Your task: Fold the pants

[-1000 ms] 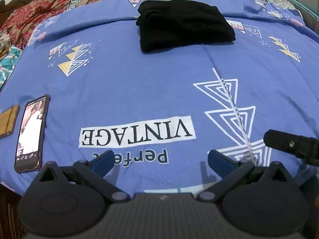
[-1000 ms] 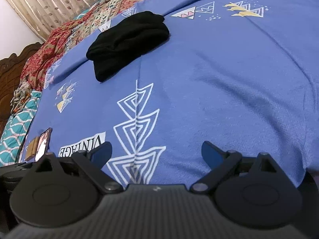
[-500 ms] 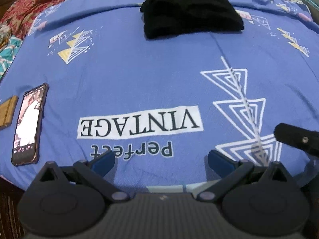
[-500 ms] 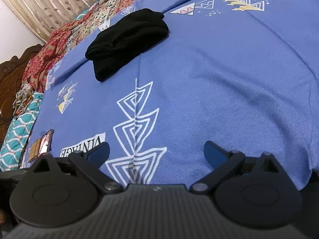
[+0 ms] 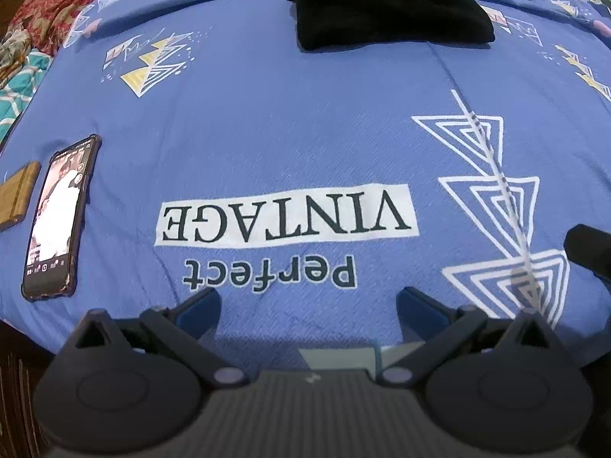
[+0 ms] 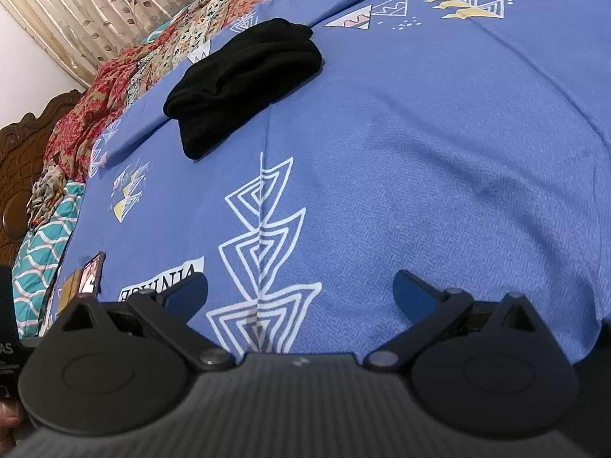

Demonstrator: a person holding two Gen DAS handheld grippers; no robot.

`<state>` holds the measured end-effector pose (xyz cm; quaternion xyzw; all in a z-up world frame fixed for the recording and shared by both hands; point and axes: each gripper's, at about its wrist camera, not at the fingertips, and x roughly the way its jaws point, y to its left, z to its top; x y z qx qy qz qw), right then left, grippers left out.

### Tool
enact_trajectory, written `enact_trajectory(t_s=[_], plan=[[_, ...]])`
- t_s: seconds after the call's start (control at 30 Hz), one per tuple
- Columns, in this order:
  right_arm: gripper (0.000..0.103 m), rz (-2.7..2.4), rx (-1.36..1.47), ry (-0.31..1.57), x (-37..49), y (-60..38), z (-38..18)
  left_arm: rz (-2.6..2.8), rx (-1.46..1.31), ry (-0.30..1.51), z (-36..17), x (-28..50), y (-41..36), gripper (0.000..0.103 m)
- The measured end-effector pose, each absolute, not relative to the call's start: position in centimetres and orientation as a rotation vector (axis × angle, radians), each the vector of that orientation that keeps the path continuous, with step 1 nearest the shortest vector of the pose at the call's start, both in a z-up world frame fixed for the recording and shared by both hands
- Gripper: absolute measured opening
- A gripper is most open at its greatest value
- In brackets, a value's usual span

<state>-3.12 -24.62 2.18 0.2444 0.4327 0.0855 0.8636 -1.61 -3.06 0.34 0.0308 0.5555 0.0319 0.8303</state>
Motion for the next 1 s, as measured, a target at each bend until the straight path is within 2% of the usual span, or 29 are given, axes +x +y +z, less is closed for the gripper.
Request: enact_trajectory(t_s=[1.0], plan=[[0.103, 0.212, 0.455, 0.925, -2.8, -24.7, 3.5, 0.074, 0.062, 1.192, 1.0, -1.7, -2.9, 0.103]])
